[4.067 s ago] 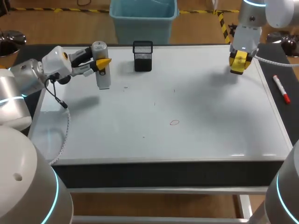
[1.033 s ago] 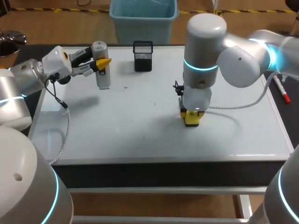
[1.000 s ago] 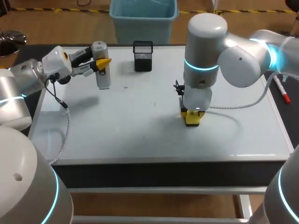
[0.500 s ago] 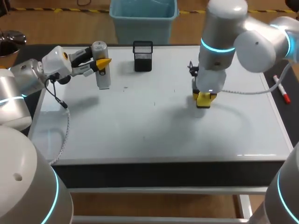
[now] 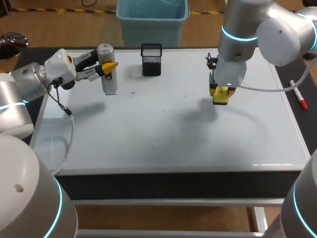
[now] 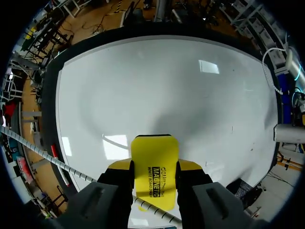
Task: Pick up the inspection probe, press it on each red-marked spot on the whiteboard one by one, put down the probe, pick up the eraser, and wipe off all the red marks.
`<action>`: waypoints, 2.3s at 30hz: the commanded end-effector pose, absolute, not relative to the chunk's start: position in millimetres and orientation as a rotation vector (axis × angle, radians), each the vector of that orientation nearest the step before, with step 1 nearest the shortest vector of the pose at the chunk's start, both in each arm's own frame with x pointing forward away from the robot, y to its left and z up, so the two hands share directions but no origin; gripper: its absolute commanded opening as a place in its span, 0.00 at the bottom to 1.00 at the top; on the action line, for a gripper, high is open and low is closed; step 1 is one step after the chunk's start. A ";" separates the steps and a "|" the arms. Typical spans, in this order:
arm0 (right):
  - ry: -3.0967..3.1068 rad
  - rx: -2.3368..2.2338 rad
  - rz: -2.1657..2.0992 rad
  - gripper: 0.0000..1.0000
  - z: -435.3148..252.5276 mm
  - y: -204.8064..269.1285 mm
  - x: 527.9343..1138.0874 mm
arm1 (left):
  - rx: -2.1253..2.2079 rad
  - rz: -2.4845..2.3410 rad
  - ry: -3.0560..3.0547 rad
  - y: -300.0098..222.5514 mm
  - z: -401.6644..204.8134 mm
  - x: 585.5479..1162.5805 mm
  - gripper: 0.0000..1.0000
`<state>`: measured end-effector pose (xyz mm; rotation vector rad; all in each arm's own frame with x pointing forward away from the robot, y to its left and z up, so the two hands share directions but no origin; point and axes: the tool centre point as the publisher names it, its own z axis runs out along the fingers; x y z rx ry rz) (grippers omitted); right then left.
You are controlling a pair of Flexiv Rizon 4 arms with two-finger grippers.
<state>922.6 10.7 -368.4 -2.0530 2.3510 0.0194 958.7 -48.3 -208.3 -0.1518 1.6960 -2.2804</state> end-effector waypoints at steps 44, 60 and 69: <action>2.284 -2.196 0.028 0.00 -393.6 120.2 1090.8 | -0.150 -2.283 1.697 -48.2 -207.6 959.9 0.00; 2.310 -2.174 0.066 0.00 -410.1 96.2 1093.4 | -0.150 -2.283 1.697 -48.2 -207.6 959.9 0.00; 2.315 -2.145 0.077 0.00 -414.3 87.7 1094.9 | -0.150 -2.283 1.697 -48.2 -207.6 959.9 0.00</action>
